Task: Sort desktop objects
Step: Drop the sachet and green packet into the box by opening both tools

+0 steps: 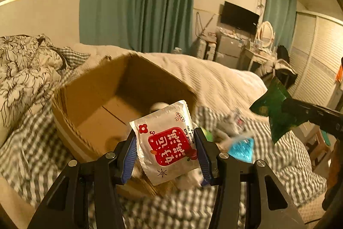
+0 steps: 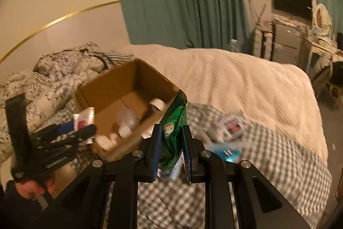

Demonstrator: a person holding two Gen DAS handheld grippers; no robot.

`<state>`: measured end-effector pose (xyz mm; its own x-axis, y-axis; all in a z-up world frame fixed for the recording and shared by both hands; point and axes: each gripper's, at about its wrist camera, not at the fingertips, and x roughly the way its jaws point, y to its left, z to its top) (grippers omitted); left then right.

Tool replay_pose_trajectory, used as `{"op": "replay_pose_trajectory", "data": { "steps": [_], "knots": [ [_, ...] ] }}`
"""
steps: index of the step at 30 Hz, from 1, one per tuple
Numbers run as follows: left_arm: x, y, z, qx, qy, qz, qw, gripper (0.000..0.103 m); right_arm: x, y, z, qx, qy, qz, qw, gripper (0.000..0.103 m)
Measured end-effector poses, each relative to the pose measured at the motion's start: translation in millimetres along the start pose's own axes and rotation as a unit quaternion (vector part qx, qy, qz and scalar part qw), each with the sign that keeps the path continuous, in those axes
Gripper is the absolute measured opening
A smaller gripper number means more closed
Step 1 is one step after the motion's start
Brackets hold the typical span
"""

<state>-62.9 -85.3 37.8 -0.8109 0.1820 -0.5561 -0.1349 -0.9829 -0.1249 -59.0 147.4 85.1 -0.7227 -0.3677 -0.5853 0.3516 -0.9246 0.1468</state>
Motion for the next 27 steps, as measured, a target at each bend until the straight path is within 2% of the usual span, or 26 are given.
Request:
{"op": "replay_pose_trajectory", "data": {
  "steps": [3,7,12,14,16,17,19,21,27],
  "knots": [
    [16,17,7,-0.012,-0.004,0.008,0.9999,0.051,24,20,16,-0.017,-0.001,0.017,1.000,0.018],
    [38,39,1,-0.022,0.001,0.021,0.9995,0.051,63,42,27,-0.025,0.010,0.044,0.999,0.018],
    [56,51,-4,-0.024,0.006,0.018,0.9995,0.051,117,68,34,-0.032,0.023,0.067,0.997,0.018],
    [60,47,-3,-0.001,0.006,0.026,0.9996,0.057,132,74,34,-0.034,0.022,0.070,0.997,0.018],
    [62,41,-2,0.014,0.010,0.036,0.9992,0.076,139,76,35,-0.032,0.021,0.073,0.997,0.019],
    [61,37,-3,0.021,0.010,0.032,0.9992,0.081,141,76,35,-0.029,0.020,0.074,0.997,0.022],
    [61,34,-3,0.027,0.009,0.033,0.9991,0.102,138,70,33,-0.019,0.012,0.069,0.997,0.046],
    [59,27,-4,0.030,0.006,0.044,0.9985,0.103,129,61,31,-0.009,0.008,0.066,0.998,0.052],
    [37,11,-11,0.017,0.011,0.028,0.9994,0.103,85,32,19,-0.013,0.016,0.021,1.000,0.052]
  ]
}}
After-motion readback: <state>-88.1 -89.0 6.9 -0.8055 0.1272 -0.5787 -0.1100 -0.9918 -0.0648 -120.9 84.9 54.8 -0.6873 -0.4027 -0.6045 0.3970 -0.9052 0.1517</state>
